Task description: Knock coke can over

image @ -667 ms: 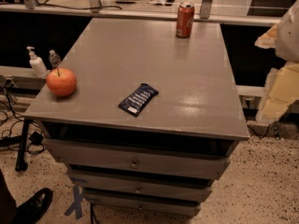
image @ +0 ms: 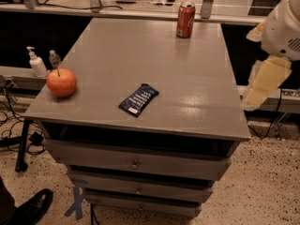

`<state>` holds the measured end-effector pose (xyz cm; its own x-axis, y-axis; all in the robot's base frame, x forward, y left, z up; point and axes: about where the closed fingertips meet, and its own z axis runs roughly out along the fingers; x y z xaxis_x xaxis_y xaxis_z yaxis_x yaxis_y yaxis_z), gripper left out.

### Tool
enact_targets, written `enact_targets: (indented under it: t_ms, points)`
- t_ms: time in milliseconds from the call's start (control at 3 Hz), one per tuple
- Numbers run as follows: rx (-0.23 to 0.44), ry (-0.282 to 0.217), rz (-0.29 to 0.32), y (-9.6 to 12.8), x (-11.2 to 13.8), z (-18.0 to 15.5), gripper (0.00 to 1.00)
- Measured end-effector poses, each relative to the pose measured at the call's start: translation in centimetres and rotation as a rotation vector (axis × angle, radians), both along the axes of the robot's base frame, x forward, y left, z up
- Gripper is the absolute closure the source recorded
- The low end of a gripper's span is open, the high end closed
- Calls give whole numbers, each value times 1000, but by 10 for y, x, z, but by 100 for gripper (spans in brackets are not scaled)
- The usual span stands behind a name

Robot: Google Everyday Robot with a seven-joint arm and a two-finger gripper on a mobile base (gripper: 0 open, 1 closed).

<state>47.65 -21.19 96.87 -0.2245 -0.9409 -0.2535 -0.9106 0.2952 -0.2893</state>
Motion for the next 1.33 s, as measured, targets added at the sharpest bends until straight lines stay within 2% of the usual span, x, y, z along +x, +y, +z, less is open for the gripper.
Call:
enact_targets:
  t_ms: [333, 667, 1000, 1333]
  points:
    - [62, -66, -26, 7, 61, -10, 0]
    - [165, -112, -83, 14, 119, -17, 0]
    - [306, -132, -157, 33, 174, -33, 0]
    - [306, -132, -156, 33, 174, -33, 0]
